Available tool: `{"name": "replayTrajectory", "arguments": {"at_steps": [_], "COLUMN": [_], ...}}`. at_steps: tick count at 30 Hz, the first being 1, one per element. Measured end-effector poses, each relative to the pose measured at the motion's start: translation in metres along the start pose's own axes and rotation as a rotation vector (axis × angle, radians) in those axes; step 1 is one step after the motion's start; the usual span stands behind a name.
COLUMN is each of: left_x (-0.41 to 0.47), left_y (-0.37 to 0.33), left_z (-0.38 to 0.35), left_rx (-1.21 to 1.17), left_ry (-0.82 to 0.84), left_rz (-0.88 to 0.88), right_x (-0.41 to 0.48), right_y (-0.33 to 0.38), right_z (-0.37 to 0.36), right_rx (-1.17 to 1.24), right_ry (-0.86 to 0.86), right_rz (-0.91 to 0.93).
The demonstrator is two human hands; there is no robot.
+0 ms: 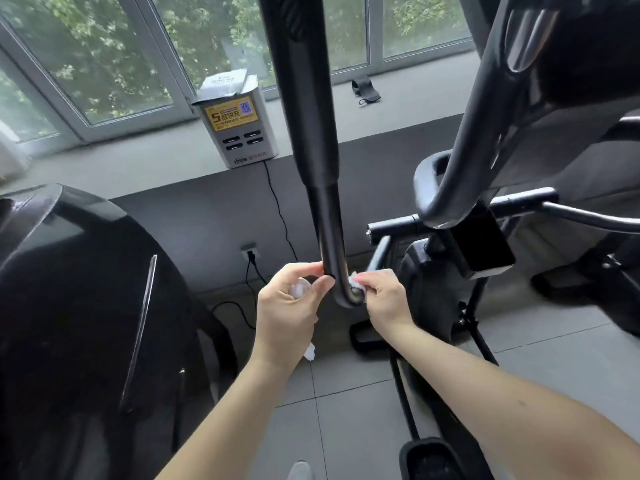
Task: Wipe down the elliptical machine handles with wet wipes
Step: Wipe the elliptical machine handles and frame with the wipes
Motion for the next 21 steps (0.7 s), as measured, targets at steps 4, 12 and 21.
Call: {"name": "replayTrajectory", "arguments": {"at_steps": [4,12,21], "left_x": [0.001,0.005,0.011], "left_y": [0.000,-0.004,-0.006], "left_z": [0.001,0.003,0.007], "left_rx": [-0.006,-0.032,-0.045], "left_ry": [-0.006,0.051,0.135], "left_rz": [0.014,0.034,0.047], "right_x": [0.039,-0.022,-0.048], "right_y": [-0.032,0.025,0.117], "right_z": [-0.013,-0.004,0.025], "right_rx": [-0.094,0.055,0.341], "right_ry": [-0.008,0.035,0.034], "right_rz": [-0.054,-0.082,-0.042]}}
Point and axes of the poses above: each hand's wrist, its own x-axis towards the middle knuckle, its own z-axis out of the back of the hand, y = z × x, the point moved 2 cm from there along x, towards the middle knuckle, and after that the axes turned 3 degrees about y, right-handed, at the moved point
